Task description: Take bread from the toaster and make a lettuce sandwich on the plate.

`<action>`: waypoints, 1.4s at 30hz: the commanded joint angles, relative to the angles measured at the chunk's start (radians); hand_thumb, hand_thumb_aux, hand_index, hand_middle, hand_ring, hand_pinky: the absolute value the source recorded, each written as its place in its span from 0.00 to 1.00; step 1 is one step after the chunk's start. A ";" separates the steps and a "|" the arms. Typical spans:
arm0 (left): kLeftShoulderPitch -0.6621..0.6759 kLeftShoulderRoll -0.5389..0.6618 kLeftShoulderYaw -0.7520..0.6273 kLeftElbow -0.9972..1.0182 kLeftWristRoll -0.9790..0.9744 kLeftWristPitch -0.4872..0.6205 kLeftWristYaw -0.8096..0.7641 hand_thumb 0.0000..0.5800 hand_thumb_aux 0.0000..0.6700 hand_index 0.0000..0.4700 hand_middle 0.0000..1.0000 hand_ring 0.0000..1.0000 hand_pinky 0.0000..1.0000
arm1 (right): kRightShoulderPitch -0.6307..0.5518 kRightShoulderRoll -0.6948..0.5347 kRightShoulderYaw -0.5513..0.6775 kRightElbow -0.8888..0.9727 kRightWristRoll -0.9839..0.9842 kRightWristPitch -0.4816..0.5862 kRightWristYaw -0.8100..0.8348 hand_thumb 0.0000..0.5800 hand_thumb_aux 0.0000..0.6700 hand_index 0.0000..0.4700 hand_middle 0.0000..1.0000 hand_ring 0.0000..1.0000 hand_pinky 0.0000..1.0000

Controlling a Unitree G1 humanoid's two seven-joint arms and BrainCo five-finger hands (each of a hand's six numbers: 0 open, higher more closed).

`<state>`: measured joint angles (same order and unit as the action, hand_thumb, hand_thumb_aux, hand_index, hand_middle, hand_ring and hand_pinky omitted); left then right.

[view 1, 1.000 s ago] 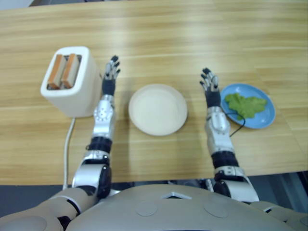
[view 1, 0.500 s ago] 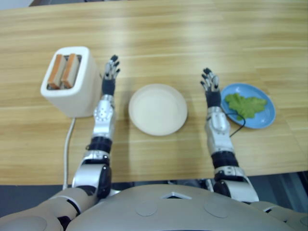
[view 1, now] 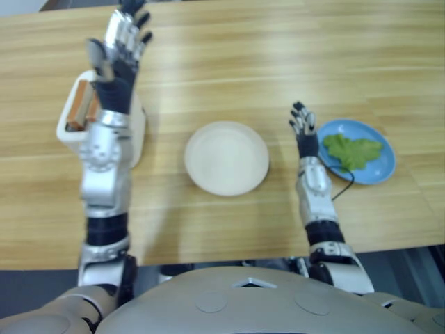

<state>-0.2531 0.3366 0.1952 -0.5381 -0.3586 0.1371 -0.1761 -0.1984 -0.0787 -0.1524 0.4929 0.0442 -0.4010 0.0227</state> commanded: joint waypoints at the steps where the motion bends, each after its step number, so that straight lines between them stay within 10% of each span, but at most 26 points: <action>1: 0.005 0.204 0.212 -0.081 -0.078 0.159 -0.045 0.00 0.00 0.00 0.00 0.00 0.00 | 0.002 0.010 0.006 0.004 0.010 0.014 0.003 0.00 0.00 0.00 0.00 0.00 0.00; 9: 0.179 0.504 0.264 0.255 0.295 0.042 -0.099 0.00 0.00 0.00 0.00 0.00 0.00 | 0.008 0.018 0.005 -0.008 0.007 0.016 -0.002 0.00 0.00 0.00 0.00 0.00 0.00; 20: 0.252 0.613 0.086 0.687 0.696 -0.144 0.022 0.00 0.00 0.00 0.00 0.00 0.00 | 0.019 0.015 0.004 -0.029 0.010 0.031 0.003 0.00 0.00 0.00 0.00 0.00 0.00; 42: 0.217 0.624 -0.060 0.676 0.957 -0.104 0.087 0.00 0.00 0.00 0.00 0.00 0.00 | 0.024 0.017 -0.001 -0.037 0.012 0.055 0.003 0.00 0.00 0.00 0.00 0.00 0.00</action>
<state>-0.0365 0.9630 0.1554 0.1525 0.5759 0.0235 -0.0809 -0.1827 -0.0618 -0.1537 0.4580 0.0454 -0.3611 0.0230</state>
